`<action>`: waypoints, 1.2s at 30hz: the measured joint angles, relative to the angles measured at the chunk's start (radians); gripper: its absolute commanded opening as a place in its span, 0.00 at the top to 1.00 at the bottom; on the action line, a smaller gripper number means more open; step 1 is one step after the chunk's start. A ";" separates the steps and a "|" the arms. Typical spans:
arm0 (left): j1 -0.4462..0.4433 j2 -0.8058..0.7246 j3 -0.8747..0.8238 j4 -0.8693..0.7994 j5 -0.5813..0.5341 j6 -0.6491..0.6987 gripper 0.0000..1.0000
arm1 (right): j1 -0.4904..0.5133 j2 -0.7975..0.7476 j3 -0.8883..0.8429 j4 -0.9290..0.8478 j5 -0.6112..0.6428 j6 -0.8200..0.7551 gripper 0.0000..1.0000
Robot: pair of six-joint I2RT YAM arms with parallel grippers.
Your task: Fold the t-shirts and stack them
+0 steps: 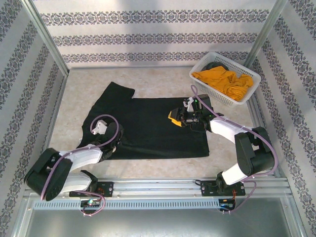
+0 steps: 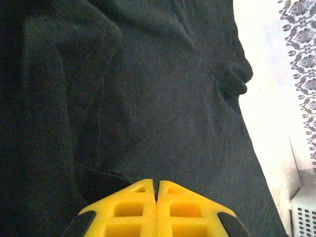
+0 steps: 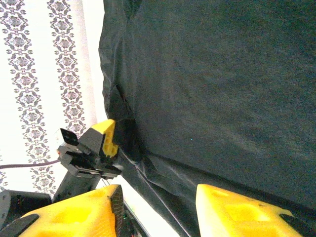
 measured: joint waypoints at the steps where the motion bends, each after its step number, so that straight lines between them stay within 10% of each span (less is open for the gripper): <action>1: 0.000 0.029 0.005 0.024 0.009 0.000 0.97 | 0.000 0.000 0.000 0.000 0.000 0.000 0.56; 4: 0.000 0.115 0.019 0.092 0.036 -0.003 0.89 | 0.000 -0.002 -0.006 -0.001 0.000 0.000 0.56; 11: 0.006 0.192 0.087 0.140 0.111 0.012 0.34 | 0.000 -0.039 -0.037 -0.008 0.001 -0.002 0.55; 24: 0.330 0.066 0.558 -0.439 0.387 0.290 0.49 | 0.000 -0.073 -0.054 -0.014 0.001 -0.007 0.54; 36: 0.507 0.447 0.779 -0.887 0.546 0.634 0.60 | 0.027 -0.027 -0.012 -0.012 0.001 -0.007 0.55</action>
